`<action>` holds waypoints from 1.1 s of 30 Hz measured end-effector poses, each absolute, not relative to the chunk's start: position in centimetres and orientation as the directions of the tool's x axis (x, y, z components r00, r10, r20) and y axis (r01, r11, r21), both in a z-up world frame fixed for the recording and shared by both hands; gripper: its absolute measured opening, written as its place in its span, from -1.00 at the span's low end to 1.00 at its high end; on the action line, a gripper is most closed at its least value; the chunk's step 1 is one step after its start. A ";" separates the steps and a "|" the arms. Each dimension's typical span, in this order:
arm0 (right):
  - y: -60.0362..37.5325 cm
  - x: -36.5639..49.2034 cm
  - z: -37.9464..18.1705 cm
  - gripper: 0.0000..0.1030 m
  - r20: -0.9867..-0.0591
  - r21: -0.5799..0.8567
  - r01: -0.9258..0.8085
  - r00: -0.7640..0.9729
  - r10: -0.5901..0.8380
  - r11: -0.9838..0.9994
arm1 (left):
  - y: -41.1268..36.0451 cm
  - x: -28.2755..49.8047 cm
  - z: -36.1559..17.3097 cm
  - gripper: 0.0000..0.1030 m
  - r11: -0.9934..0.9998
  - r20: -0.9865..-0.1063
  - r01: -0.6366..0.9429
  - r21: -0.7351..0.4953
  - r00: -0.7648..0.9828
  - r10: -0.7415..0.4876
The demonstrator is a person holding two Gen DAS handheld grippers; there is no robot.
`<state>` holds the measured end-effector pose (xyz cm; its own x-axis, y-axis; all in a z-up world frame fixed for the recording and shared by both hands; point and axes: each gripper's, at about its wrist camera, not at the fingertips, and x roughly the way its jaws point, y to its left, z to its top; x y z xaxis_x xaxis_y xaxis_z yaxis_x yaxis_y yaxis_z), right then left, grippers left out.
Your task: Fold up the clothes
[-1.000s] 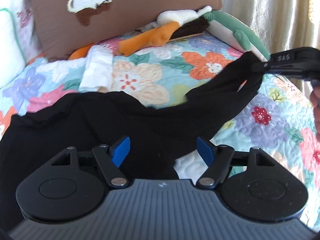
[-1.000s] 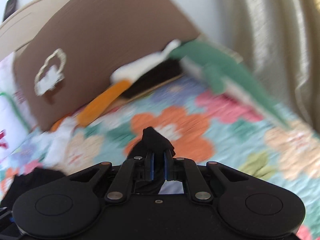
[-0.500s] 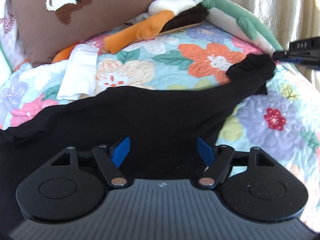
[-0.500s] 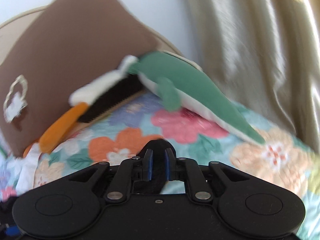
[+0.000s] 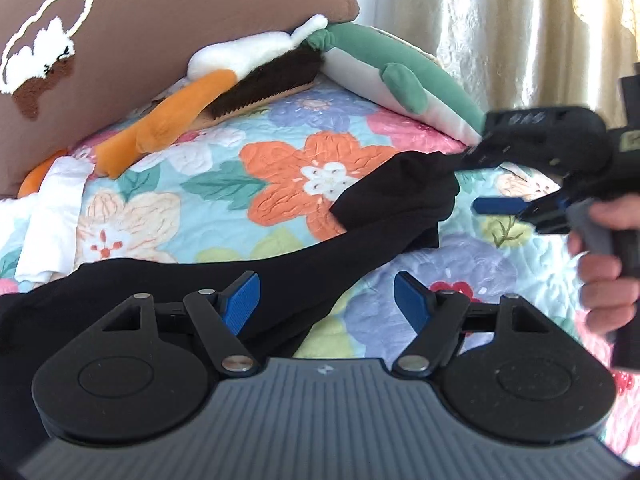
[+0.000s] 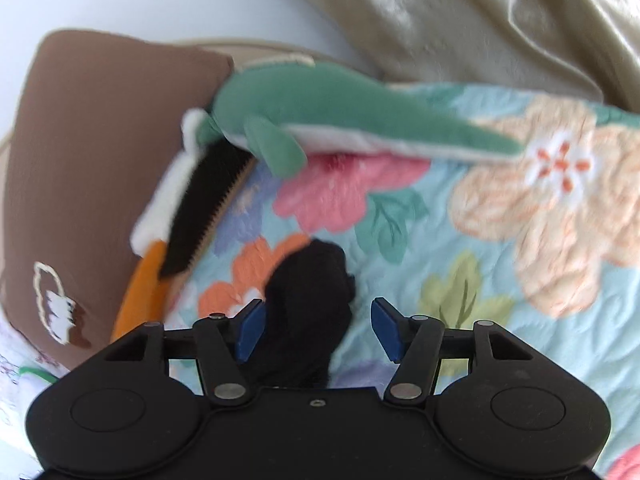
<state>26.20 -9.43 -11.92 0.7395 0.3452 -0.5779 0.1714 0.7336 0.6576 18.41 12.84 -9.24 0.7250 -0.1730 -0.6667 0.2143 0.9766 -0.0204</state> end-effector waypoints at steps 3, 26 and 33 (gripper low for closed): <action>-8.5 26.2 -11.4 -0.80 -0.560 0.634 0.114 0.749 0.353 0.765 | 12.4 18.2 -9.1 0.43 0.973 -0.661 0.230 0.016 0.733 -0.162; -6.3 25.7 -9.9 0.17 -0.585 0.663 -0.007 0.620 0.524 0.748 | 18.8 17.1 -11.0 -0.81 0.994 -0.621 -0.040 -0.105 0.783 -0.034; -2.1 27.2 -12.6 -0.38 -0.564 0.729 -0.027 0.543 0.623 0.684 | 18.4 17.0 -11.0 -0.81 0.994 -0.613 -0.060 -0.088 0.790 -0.006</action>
